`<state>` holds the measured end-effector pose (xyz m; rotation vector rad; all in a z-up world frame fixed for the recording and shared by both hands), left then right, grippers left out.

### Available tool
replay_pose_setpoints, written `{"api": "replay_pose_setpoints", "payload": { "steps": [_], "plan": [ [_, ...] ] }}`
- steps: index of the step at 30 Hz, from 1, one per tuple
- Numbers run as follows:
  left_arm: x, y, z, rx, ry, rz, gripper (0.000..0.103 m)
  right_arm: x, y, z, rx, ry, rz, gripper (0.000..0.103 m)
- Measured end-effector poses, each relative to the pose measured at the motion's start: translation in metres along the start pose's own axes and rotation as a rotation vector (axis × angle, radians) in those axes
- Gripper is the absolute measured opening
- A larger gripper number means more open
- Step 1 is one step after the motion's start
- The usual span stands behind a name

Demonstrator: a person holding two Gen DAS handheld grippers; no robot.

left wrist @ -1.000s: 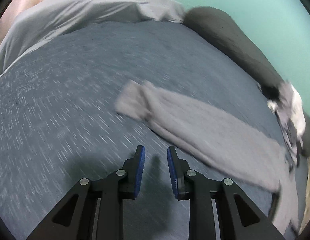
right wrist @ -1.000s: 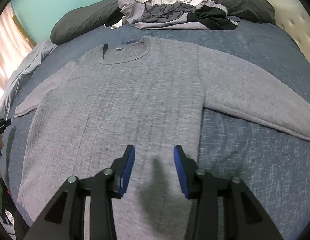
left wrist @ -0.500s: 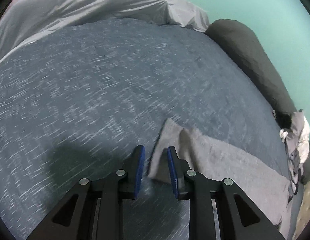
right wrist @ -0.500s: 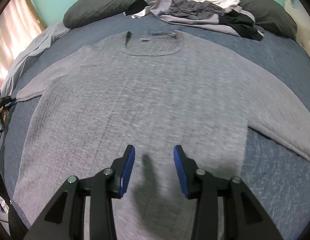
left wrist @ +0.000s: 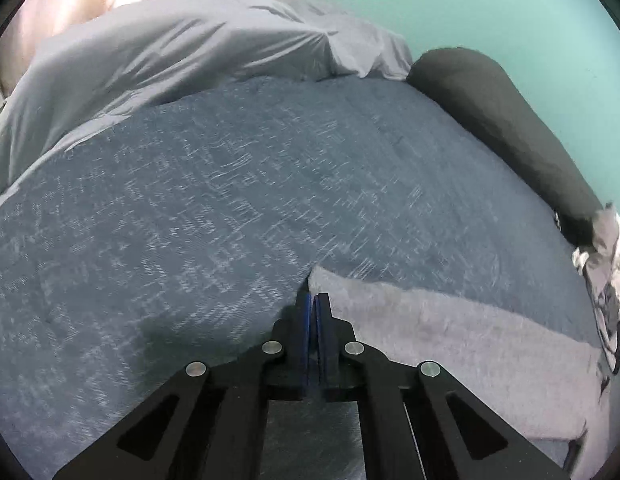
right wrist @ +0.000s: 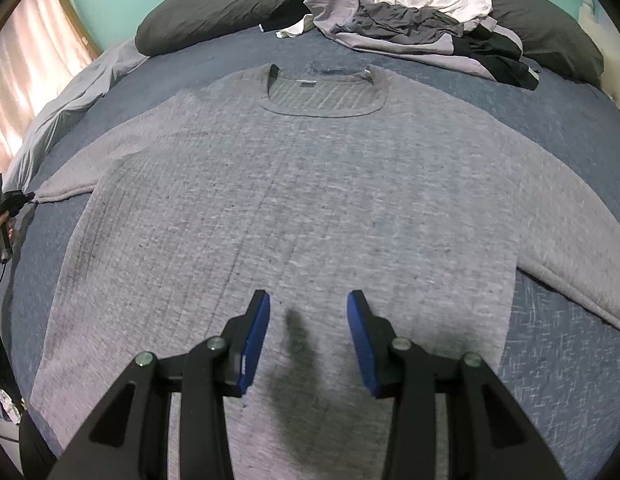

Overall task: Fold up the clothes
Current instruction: 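Carry the held sleeve across the sweatshirt body with the left tool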

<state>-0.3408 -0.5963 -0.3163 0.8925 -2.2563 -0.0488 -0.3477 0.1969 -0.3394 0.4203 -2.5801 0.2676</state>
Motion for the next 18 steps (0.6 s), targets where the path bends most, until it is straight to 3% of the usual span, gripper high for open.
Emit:
{"api": "replay_pose_setpoints", "payload": {
  "steps": [8,13,18],
  "plan": [
    [-0.013,-0.003,0.024,0.051,-0.076,-0.006,0.006,-0.001,-0.002,0.001,0.007,-0.001,0.013,0.041],
    [-0.014,-0.006,0.0,0.094,-0.047,0.01,0.006,-0.002,0.01,-0.005,-0.001,0.003,0.035,0.041],
    [-0.023,0.035,-0.037,0.039,-0.025,0.101,0.006,-0.005,0.037,-0.02,-0.02,0.031,0.097,0.041]
  ]
}}
Point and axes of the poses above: each gripper's, at about its wrist camera, not at the fingertips, and z roughly the way its jaws point, y to its right, x to its top, the point moved 10 cm from there along z, roughly the way its jaws point, and after that the axes turned 4 degrees about -z, right-handed, at the moved point
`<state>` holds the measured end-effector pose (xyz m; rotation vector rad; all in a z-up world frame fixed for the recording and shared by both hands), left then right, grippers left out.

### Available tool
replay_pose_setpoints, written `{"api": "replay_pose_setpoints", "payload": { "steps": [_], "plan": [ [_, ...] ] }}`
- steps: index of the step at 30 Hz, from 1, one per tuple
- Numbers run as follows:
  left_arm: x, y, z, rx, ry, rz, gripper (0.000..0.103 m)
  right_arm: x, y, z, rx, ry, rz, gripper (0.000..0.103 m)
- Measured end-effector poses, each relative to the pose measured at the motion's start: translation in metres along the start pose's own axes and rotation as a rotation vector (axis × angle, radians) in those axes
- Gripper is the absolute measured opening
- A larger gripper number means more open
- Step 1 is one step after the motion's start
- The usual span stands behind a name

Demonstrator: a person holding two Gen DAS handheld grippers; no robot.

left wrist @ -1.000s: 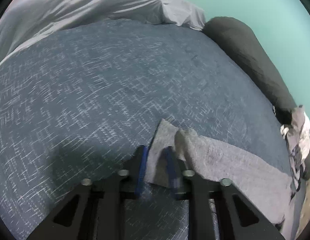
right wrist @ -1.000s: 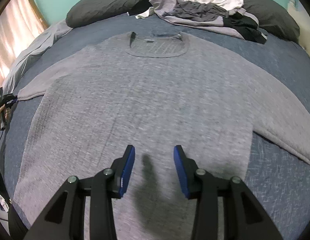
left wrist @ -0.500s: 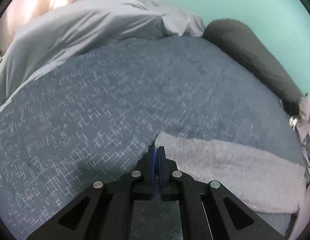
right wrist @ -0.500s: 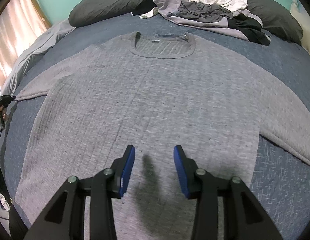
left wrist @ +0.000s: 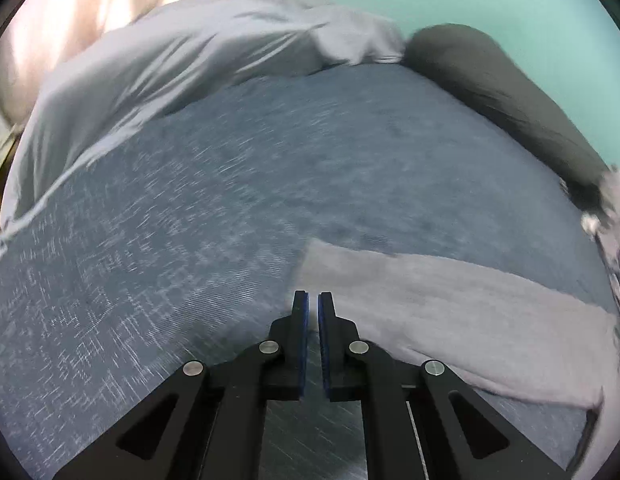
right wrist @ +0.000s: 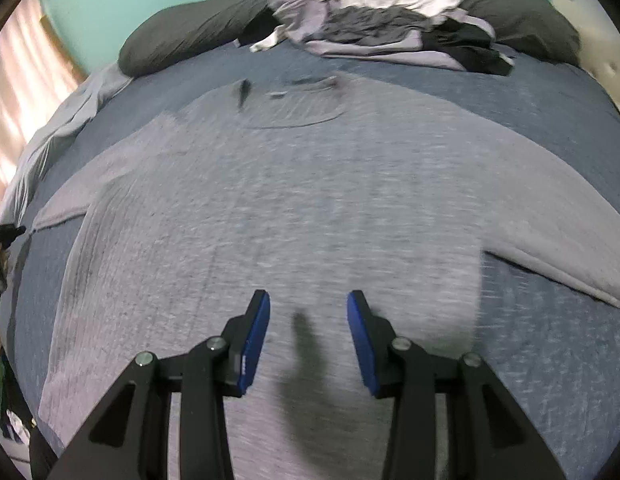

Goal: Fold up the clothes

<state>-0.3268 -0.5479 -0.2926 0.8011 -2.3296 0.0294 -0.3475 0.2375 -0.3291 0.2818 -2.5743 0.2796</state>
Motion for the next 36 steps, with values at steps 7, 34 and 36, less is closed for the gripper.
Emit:
{"api": "replay_pose_setpoints", "payload": {
  "steps": [7,34,36],
  "plan": [
    [-0.027,0.086,-0.043,-0.15,-0.008,0.08,0.008,-0.012,0.076,-0.037,-0.063,0.027,0.145,0.041],
    [-0.169,0.312,-0.157,-0.405,-0.105,0.351,0.036,-0.083,0.334,-0.179,-0.272,0.145,0.495,0.055],
    [-0.173,0.32,-0.158,-0.403,-0.104,0.363,0.039,-0.089,0.357,-0.185,-0.286,0.149,0.531,0.055]
  ]
}}
Point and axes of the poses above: each gripper's, at about its wrist camera, not at the fingertips, and z roughly the way its jaws point, y to its right, x to its top, the point moved 10 cm from there along z, roughly the way its jaws point, and after that the axes turned 4 degrees about -z, right-handed, at the moved point
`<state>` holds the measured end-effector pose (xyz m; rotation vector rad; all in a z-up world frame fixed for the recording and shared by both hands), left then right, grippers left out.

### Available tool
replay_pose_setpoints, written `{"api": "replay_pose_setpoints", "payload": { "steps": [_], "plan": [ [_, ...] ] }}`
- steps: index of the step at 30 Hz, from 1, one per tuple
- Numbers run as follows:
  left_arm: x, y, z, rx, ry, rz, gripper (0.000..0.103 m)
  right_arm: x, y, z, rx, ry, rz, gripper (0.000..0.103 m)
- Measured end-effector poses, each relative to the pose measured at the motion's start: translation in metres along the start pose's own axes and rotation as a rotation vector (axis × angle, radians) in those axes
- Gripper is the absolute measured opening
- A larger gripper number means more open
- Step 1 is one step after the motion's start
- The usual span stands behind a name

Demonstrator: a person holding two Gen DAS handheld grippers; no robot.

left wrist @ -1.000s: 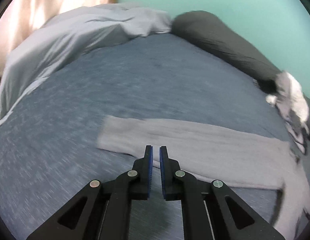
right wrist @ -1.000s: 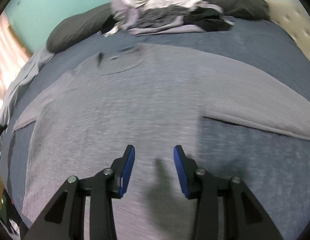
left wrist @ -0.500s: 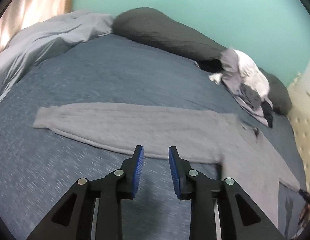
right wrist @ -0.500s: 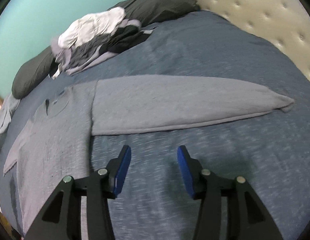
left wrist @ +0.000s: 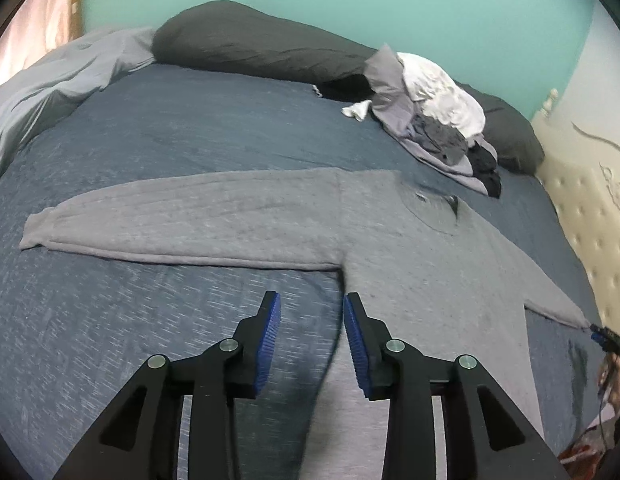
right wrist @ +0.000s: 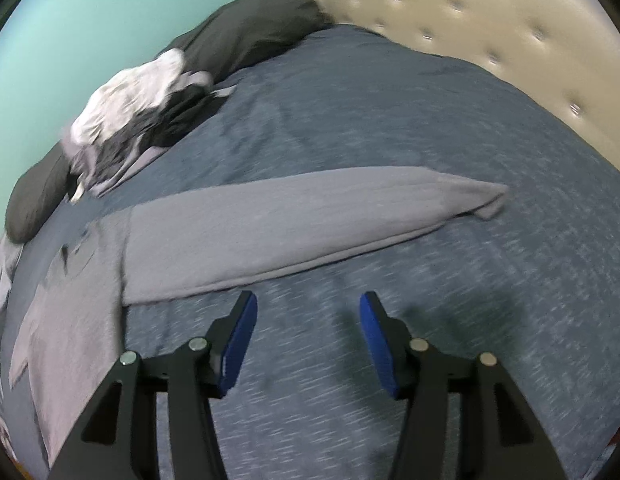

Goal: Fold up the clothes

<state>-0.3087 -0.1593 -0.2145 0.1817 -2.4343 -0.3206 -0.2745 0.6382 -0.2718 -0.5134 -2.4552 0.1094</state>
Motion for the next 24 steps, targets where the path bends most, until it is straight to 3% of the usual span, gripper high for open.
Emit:
{"api": "replay_pose_setpoints", "payload": {
  "steps": [9,13,24],
  "plan": [
    [-0.018,0.034,0.021,0.003,-0.047,0.011,0.044,0.021,0.067,0.015,-0.065,0.006,0.06,0.055],
    [-0.029,0.048,0.03,-0.008,-0.052,0.0,0.06,0.028,0.081,0.025,-0.077,0.008,0.062,0.055],
    [-0.05,0.082,0.043,-0.012,-0.085,0.023,0.061,0.049,0.121,0.045,-0.073,0.014,0.127,0.057]
  ]
}}
Point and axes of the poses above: each gripper's, at about its wrist camera, not at the fingertips, and z roughly the way its jaws point, y to its right, x to its top, the point moved 10 cm from there along z, roughly the way its jaws point, and after that the axes turned 4 degrees about -z, right-handed, at the moved point
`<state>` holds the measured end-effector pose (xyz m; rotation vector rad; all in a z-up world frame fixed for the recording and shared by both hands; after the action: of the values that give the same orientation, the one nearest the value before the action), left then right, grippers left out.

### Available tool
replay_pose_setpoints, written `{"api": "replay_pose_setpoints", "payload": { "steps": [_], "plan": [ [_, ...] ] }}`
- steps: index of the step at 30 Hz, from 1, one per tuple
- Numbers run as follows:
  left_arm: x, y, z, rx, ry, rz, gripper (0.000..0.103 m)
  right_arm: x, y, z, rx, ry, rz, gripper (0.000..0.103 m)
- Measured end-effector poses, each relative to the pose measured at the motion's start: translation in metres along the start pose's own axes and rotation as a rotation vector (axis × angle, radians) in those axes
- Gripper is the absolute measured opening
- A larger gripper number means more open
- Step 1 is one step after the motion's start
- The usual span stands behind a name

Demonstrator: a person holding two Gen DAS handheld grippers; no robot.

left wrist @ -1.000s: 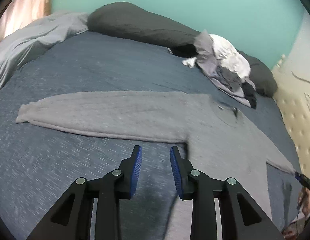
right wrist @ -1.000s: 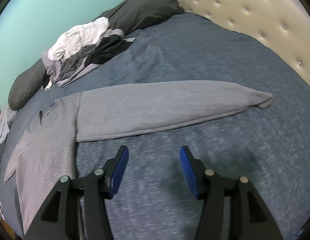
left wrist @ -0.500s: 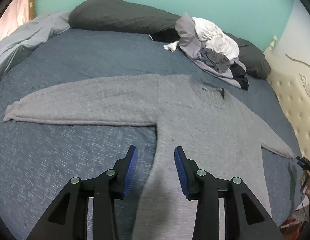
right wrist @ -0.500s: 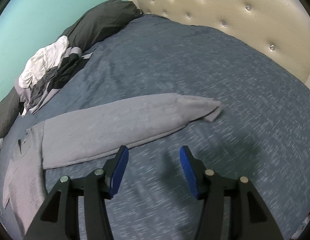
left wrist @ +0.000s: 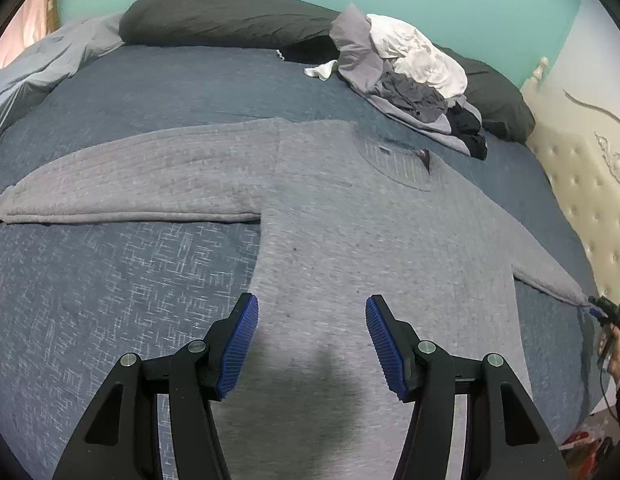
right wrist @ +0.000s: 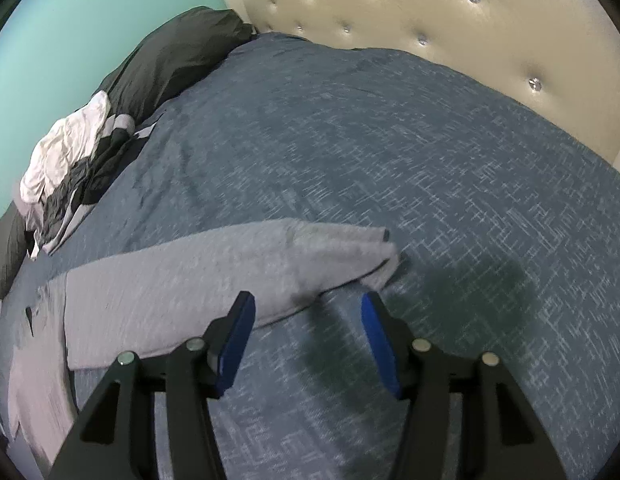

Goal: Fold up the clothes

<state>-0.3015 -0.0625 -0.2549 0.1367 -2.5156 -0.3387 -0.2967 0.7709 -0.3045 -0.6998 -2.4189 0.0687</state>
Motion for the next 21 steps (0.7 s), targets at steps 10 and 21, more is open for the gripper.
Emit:
{"api": "replay_pose_setpoints", "payload": {
  "steps": [10,21],
  "plan": [
    [0.0,0.019,0.009,0.009,-0.009,0.03,0.063,0.019,0.028,0.026,0.005,-0.03,0.101,0.057],
    [-0.014,0.027,0.008,0.016,-0.024,0.038,0.069,0.026,0.031,0.046,-0.012,-0.059,0.098,0.057]
  ]
}}
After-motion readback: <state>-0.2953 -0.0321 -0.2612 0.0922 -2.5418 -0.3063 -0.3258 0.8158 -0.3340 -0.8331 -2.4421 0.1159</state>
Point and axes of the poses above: each gripper's, at about its wrist camera, not at the fingertips, and z roughly the way its jaws point, y to its right, x to its top, the point moved 10 cm from there along z, roughly the way its jaws point, and after that the axes turned 4 degrees about -z, right-handed, at the moved point
